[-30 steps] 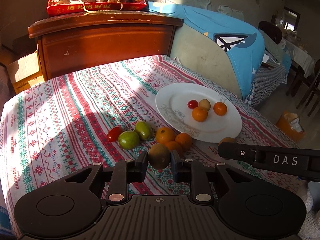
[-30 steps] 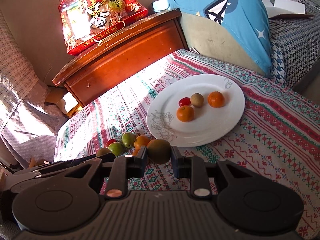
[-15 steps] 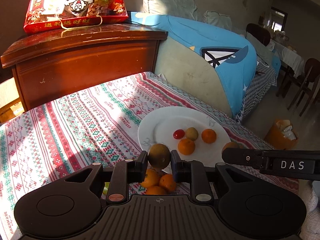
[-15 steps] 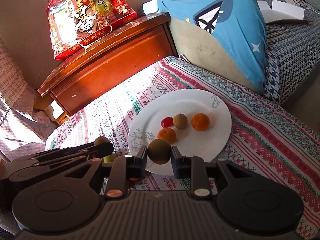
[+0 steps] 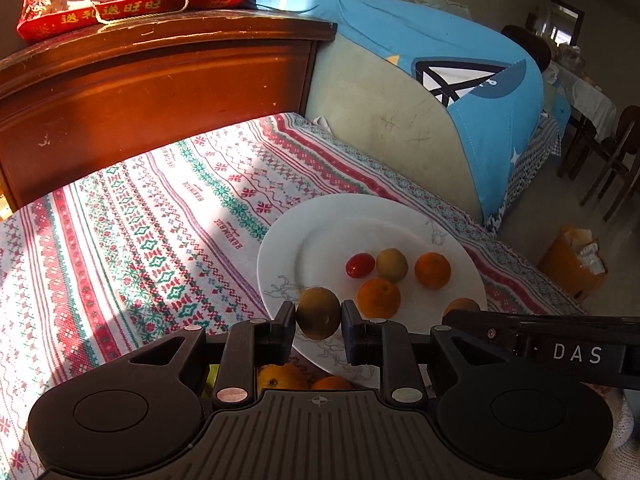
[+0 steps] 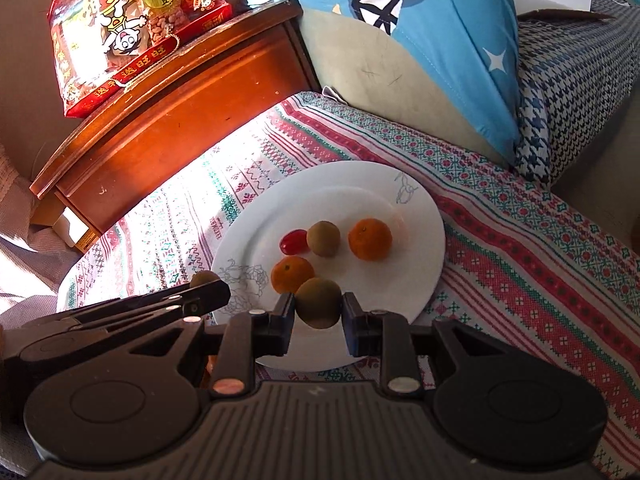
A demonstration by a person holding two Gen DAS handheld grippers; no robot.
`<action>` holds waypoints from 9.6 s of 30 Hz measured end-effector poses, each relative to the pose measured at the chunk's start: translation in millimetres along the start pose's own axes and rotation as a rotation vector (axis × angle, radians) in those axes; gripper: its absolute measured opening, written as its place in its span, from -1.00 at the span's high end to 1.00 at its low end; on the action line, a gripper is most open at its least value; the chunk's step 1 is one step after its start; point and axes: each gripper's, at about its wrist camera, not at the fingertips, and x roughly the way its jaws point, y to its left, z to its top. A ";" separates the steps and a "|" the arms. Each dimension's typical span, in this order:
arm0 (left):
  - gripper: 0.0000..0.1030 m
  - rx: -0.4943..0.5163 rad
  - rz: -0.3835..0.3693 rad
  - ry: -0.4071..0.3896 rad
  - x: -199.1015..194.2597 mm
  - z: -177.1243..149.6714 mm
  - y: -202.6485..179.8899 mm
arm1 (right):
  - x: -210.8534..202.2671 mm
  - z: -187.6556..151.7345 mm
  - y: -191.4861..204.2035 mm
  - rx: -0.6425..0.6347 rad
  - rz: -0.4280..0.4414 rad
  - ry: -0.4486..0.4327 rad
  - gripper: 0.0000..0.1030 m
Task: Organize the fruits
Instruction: 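Carry both brownish limes onto the white plate and open both tools, then pull both open tools back from the plate to the fruit pile, then grasp a tangerine with the right tool while the left tool grasps another tangerine, then carry both tangerines onto the white plate and open both tools, then move both open tools back to the remaining fruit beside the plate, then grasp the red cherry tomato with the left tool while the right tool grasps a tangerine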
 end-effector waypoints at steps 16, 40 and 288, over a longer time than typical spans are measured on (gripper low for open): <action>0.39 -0.030 0.021 -0.016 6.5 14.6 -4.0 | 3.5 9.2 -4.9 0.035 -0.014 -0.032 0.44; 0.13 -0.090 0.084 -0.047 -41.8 7.8 30.7 | -10.3 -11.8 14.5 -0.008 0.064 -0.019 0.43; 0.67 0.071 0.095 -0.035 -37.5 -47.2 69.9 | 36.8 -58.1 75.8 0.020 0.103 0.010 0.45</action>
